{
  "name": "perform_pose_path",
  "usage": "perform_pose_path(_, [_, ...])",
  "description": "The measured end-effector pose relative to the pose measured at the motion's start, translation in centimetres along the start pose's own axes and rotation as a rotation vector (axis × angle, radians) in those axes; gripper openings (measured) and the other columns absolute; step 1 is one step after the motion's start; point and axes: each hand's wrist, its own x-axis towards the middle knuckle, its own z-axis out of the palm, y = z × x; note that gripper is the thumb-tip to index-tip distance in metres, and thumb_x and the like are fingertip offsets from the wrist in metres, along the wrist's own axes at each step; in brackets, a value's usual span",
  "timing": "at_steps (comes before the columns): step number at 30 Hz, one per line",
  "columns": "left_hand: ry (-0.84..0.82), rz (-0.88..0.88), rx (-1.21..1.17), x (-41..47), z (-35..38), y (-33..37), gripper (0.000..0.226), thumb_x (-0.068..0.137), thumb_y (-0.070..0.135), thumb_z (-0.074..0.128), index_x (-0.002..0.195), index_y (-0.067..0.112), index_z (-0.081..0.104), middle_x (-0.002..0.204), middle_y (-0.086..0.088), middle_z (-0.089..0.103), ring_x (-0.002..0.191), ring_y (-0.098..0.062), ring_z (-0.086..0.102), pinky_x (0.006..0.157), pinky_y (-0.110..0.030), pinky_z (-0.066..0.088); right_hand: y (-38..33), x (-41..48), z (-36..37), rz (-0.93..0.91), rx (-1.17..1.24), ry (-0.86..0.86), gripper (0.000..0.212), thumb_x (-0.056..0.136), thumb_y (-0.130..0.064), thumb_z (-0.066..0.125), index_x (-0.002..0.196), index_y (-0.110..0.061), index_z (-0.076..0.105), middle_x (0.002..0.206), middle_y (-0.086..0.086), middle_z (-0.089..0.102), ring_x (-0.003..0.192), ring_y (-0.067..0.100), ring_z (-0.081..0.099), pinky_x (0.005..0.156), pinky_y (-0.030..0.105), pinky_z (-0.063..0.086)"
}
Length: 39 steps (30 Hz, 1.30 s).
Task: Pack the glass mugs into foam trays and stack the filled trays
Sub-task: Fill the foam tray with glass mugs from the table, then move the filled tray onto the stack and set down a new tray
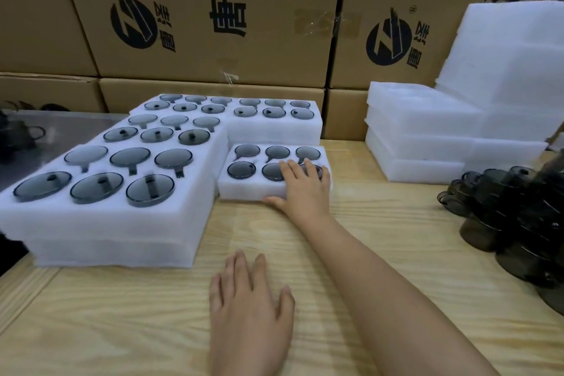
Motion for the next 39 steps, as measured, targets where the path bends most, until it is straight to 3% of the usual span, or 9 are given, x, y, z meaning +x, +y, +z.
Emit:
perform_pose_path(4, [0.055, -0.006, -0.133, -0.4, -0.6, 0.5, 0.089, 0.070, 0.056, 0.009, 0.141, 0.017, 0.045, 0.153, -0.015, 0.030, 0.145, -0.027, 0.023, 0.116, -0.046, 0.015, 0.5, 0.1, -0.1, -0.056, 0.016, -0.009, 0.086, 0.080, -0.071, 0.049, 0.148, -0.025, 0.024, 0.152, -0.005, 0.030, 0.142, 0.029, 0.016, 0.112, 0.041, 0.009])
perform_pose_path(8, [0.001, 0.008, -0.092, -0.4, -0.4, 0.3, 0.101, 0.059, 0.058, -0.008, 0.149, 0.026, 0.024, 0.160, -0.007, 0.008, 0.148, -0.019, -0.001, 0.117, -0.038, -0.003, 0.3, -0.3, -0.1, -0.070, 0.049, 0.000, 0.086, 0.078, -0.069, 0.053, 0.147, -0.025, 0.025, 0.151, -0.006, 0.031, 0.142, 0.028, 0.016, 0.110, 0.040, 0.012])
perform_pose_path(15, [0.027, 0.033, -0.101, -0.4, -0.8, 0.5, 0.077, 0.072, 0.050, 0.020, 0.124, 0.013, 0.063, 0.138, -0.019, 0.051, 0.132, -0.033, 0.045, 0.107, -0.051, 0.033, -0.1, 0.3, 0.1, -0.072, 0.009, -0.007, 0.087, 0.078, -0.070, 0.052, 0.147, -0.026, 0.024, 0.152, -0.007, 0.030, 0.142, 0.027, 0.017, 0.112, 0.041, 0.011])
perform_pose_path(19, [-0.034, 0.008, -0.026, -0.3, -0.3, 0.2, 0.078, 0.078, 0.058, 0.003, 0.149, 0.031, 0.018, 0.161, -0.005, 0.004, 0.148, -0.017, -0.004, 0.117, -0.038, -0.004, -0.6, 0.5, -0.3, -0.055, -0.047, -0.071, 0.088, 0.081, -0.070, 0.048, 0.148, -0.023, 0.017, 0.154, -0.004, 0.022, 0.142, 0.031, 0.012, 0.112, 0.046, 0.011])
perform_pose_path(24, [-0.022, 0.013, 0.022, -0.2, -0.3, 0.1, 0.067, 0.087, 0.062, 0.010, 0.148, 0.035, 0.008, 0.161, 0.001, -0.005, 0.147, -0.013, -0.011, 0.116, -0.036, -0.007, 0.9, 0.7, -3.1, -0.049, 0.276, -0.189, 0.088, 0.085, -0.069, 0.041, 0.151, -0.028, -0.001, 0.159, -0.001, -0.006, 0.145, 0.025, -0.010, 0.116, 0.045, -0.007])
perform_pose_path(28, [-0.014, -0.011, 0.024, 0.0, 0.0, 0.2, 0.092, 0.062, 0.060, -0.012, 0.148, 0.037, 0.011, 0.161, 0.002, -0.003, 0.147, -0.012, -0.009, 0.116, -0.035, -0.006, 7.0, 2.8, -7.1, 0.192, 0.232, 0.220, 0.075, 0.091, -0.046, 0.048, 0.150, -0.018, 0.012, 0.158, 0.005, 0.008, 0.145, 0.029, 0.002, 0.117, 0.043, 0.003])
perform_pose_path(34, [0.081, 0.015, -0.132, -0.2, -0.2, 0.3, 0.082, 0.068, 0.056, 0.020, 0.124, 0.017, 0.063, 0.141, -0.015, 0.049, 0.135, -0.028, 0.042, 0.111, -0.048, 0.026, 19.6, 4.8, -11.2, 0.495, -0.023, -0.012, 0.071, 0.092, -0.046, 0.048, 0.149, -0.018, 0.014, 0.158, -0.001, 0.008, 0.143, 0.037, 0.003, 0.110, 0.056, 0.018])
perform_pose_path(37, [0.058, 0.023, -0.122, -0.1, -0.3, 0.4, 0.072, 0.068, 0.052, 0.028, 0.112, 0.013, 0.070, 0.128, -0.020, 0.059, 0.122, -0.034, 0.055, 0.101, -0.054, 0.038, 20.8, 4.7, -11.3, 0.475, 0.011, 0.007, 0.061, 0.093, -0.041, 0.052, 0.143, -0.019, 0.026, 0.151, 0.001, 0.025, 0.136, 0.036, 0.017, 0.099, 0.055, 0.031])
perform_pose_path(39, [0.015, -0.008, -0.155, -0.2, -0.5, 0.4, 0.083, 0.066, 0.057, 0.019, 0.124, 0.018, 0.063, 0.142, -0.016, 0.048, 0.135, -0.028, 0.043, 0.110, -0.048, 0.028, 20.1, 4.9, -11.3, 0.495, 0.017, 0.062, 0.055, 0.093, -0.037, 0.054, 0.139, -0.015, 0.033, 0.144, 0.005, 0.034, 0.130, 0.036, 0.023, 0.094, 0.052, 0.036])
